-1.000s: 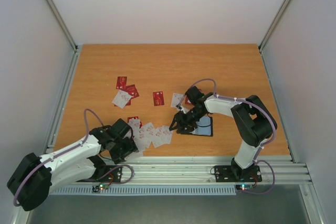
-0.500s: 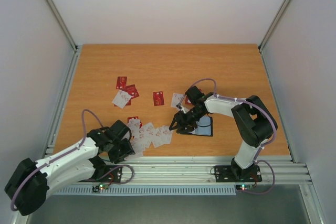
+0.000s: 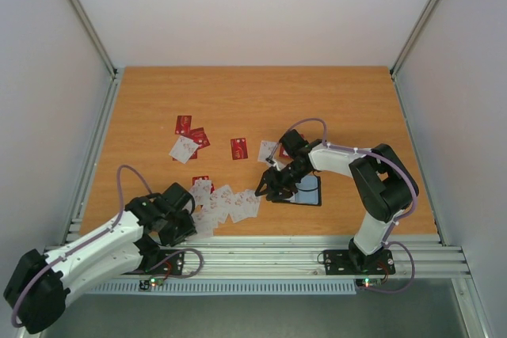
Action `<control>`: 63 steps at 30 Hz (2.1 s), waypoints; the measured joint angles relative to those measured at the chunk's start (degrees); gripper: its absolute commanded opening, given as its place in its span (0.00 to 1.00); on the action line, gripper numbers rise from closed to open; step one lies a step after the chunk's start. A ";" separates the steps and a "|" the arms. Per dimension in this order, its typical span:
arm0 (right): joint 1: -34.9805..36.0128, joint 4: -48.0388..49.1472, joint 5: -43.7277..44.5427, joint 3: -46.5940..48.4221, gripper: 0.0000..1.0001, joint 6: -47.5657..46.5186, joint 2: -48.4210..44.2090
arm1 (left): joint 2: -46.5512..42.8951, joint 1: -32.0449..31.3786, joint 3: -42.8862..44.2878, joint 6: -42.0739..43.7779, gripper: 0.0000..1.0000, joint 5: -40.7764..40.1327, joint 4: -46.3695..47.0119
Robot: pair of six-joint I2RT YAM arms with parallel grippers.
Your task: Put the credit cards into the card holder
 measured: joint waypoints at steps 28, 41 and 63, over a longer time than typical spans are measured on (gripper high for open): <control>0.00 -0.04 -0.17 1.36 0.52 0.02 1.09 | -1.09 0.04 6.01 1.40 0.01 -4.48 -1.38; 0.00 -0.39 -0.26 3.26 0.52 0.02 2.01 | -1.11 0.04 9.31 2.49 0.00 -5.64 -0.39; -1.70 -5.51 -0.35 10.40 0.52 -0.04 0.61 | 1.05 0.11 17.07 14.88 0.00 -3.74 7.85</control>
